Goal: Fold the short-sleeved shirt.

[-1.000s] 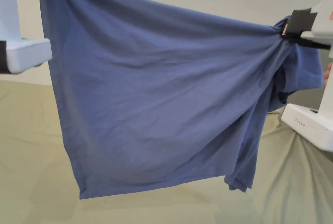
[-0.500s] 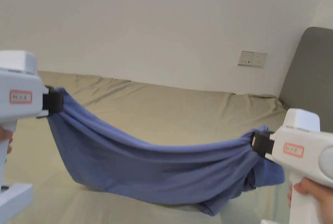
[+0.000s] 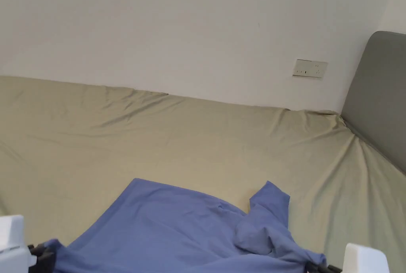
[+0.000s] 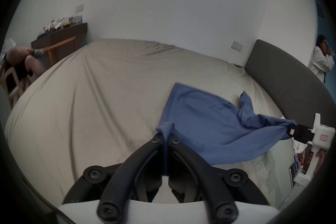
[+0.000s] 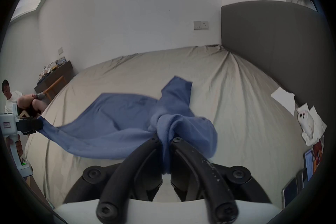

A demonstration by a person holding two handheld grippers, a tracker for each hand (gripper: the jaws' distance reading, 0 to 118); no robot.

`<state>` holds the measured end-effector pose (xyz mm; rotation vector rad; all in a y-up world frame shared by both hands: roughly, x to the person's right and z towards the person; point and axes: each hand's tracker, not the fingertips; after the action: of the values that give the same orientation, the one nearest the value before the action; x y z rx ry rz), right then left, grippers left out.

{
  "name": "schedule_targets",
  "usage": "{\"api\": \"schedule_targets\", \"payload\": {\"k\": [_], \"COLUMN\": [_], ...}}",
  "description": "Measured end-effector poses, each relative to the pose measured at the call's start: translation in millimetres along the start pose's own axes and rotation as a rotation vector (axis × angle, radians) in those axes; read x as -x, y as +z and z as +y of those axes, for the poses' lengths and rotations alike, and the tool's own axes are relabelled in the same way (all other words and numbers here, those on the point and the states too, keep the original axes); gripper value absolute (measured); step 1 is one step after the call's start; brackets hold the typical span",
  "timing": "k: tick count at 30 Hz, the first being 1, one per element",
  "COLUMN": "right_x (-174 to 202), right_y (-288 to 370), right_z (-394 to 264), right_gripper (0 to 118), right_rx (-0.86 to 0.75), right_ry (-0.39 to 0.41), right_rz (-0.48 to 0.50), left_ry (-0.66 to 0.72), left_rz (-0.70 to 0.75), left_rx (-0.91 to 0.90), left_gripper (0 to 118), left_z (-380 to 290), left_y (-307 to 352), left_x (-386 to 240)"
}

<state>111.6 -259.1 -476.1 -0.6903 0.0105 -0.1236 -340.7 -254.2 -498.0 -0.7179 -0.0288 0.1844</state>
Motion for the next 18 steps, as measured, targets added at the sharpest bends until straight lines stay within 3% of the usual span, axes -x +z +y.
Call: {"api": "schedule_targets", "payload": {"k": [4,8,18], "right_x": [-4.4,-6.1,-6.1], "right_y": [23.7,43.4,108.9], "right_z": [-36.0,-68.6,-156.0], "right_gripper": [8,8,8], "right_rx": [0.031,0.073,0.172], "right_ry": [-0.03,-0.027,-0.039], "right_rz": [-0.003,-0.008,-0.024], "left_ry": [0.05,0.007,0.09], "left_rz": [-0.014,0.012,0.003], "left_rx": [0.021,0.006,0.135], "left_gripper": [4,4,4], "left_z": [-31.2,-63.0,-159.4], "left_y": [26.0,57.8,134.1], "left_x": [15.0,18.5,39.2]}}
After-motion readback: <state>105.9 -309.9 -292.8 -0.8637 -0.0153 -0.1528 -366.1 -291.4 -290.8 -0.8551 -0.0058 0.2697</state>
